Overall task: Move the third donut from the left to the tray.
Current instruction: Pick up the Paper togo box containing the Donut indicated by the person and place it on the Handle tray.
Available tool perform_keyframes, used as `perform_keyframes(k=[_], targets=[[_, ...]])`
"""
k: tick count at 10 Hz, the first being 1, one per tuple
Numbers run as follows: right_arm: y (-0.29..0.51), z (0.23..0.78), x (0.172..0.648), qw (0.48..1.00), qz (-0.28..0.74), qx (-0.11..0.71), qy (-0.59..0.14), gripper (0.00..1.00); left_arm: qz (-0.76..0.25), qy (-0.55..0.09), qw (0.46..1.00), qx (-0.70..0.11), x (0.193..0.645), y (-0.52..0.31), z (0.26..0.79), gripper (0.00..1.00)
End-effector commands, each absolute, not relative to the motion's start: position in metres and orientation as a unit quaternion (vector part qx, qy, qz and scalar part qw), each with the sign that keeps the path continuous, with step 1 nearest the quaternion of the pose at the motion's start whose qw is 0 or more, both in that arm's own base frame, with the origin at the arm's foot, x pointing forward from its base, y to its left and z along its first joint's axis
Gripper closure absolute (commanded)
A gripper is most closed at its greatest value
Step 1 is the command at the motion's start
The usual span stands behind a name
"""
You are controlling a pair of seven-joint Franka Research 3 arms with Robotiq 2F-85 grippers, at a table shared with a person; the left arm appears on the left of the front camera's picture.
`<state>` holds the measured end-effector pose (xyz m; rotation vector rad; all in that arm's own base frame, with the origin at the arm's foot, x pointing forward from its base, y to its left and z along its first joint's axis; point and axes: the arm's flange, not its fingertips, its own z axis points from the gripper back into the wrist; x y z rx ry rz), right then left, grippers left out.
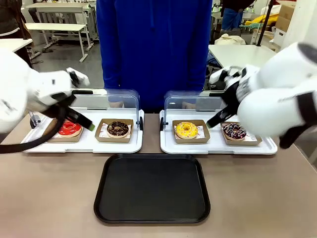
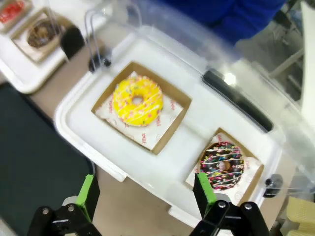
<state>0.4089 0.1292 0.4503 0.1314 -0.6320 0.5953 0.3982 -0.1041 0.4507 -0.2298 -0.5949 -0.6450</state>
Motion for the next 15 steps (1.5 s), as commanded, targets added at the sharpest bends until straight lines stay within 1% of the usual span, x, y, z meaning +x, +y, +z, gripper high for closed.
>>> perform_keyframes(k=[1, 2, 3, 4, 6, 8, 10, 15], targets=[[0.057, 0.495, 0.413, 0.888, 0.308, 0.124, -0.318, 0.0, -0.361, -0.27, 0.88, -0.151, 0.413, -0.036, 0.491, 0.0], [0.017, 0.51, 0.408, 0.87, 0.316, 0.152, -0.348, 0.0, -0.396, -0.268, 0.859, -0.183, 0.415, 0.003, 0.51, 0.0], [-0.02, 0.518, 0.407, 0.852, 0.327, 0.176, -0.369, 0.0, -0.419, -0.274, 0.841, -0.205, 0.419, 0.036, 0.52, 0.0], [-0.057, 0.519, 0.405, 0.836, 0.335, 0.193, -0.389, 0.0, -0.463, -0.277, 0.809, -0.232, 0.425, 0.067, 0.523, 0.0], [-0.115, 0.512, 0.4, 0.791, 0.355, 0.238, -0.437, 0.0, -0.493, -0.316, 0.762, -0.277, 0.427, 0.124, 0.516, 0.0], [-0.152, 0.5, 0.399, 0.766, 0.363, 0.258, -0.463, 0.0, -0.493, -0.353, 0.74, -0.291, 0.419, 0.162, 0.51, 0.0], [-0.175, 0.488, 0.394, 0.744, 0.367, 0.269, -0.489, 0.0, -0.492, -0.384, 0.719, -0.307, 0.415, 0.181, 0.504, 0.0], [-0.189, 0.473, 0.401, 0.746, 0.343, 0.283, -0.496, 0.0, -0.499, -0.421, 0.686, -0.32, 0.421, 0.182, 0.487, 0.0]])
